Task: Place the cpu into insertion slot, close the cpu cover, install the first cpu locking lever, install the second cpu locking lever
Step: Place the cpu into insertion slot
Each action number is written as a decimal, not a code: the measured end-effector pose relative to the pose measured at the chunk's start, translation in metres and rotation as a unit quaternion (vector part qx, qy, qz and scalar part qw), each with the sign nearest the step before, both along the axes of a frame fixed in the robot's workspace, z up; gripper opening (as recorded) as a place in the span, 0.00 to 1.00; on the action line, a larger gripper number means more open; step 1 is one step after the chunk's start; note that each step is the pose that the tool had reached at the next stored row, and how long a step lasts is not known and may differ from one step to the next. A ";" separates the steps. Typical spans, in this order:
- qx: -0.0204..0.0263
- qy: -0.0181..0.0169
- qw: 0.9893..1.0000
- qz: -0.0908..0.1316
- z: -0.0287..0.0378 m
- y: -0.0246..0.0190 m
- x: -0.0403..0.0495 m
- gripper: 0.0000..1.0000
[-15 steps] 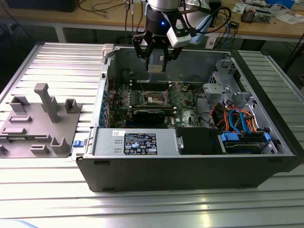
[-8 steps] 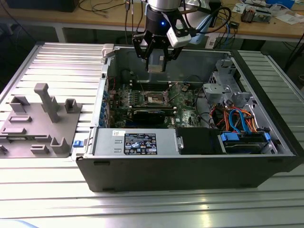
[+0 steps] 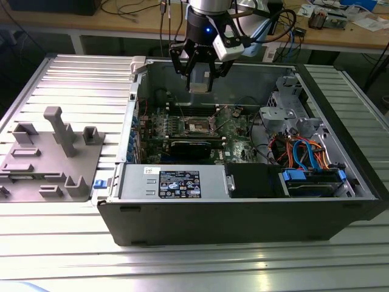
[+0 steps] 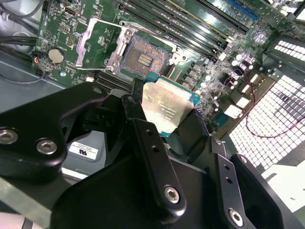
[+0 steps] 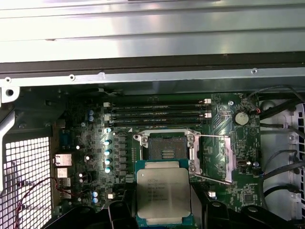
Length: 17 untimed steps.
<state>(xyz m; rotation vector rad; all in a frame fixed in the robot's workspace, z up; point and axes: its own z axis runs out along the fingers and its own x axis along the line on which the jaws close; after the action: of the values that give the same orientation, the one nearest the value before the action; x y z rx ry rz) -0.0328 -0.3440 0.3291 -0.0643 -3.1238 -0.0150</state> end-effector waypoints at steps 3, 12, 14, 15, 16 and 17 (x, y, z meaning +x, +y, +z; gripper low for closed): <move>0.000 0.000 1.000 -0.001 0.0000 0.0000 0.0000 0.54; 0.000 0.000 1.000 -0.004 -0.0001 0.0000 0.0000 0.54; 0.000 0.000 1.000 -0.005 -0.0001 0.0000 0.0000 0.54; 0.000 0.000 1.000 -0.005 -0.0001 0.0000 0.0000 0.54; 0.000 0.000 1.000 -0.006 -0.0001 0.0000 0.0000 0.54; 0.000 0.000 1.000 -0.006 -0.0001 0.0000 0.0000 0.54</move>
<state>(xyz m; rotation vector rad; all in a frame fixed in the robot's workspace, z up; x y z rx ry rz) -0.0328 -0.3440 0.3290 -0.0826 -3.1234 -0.0151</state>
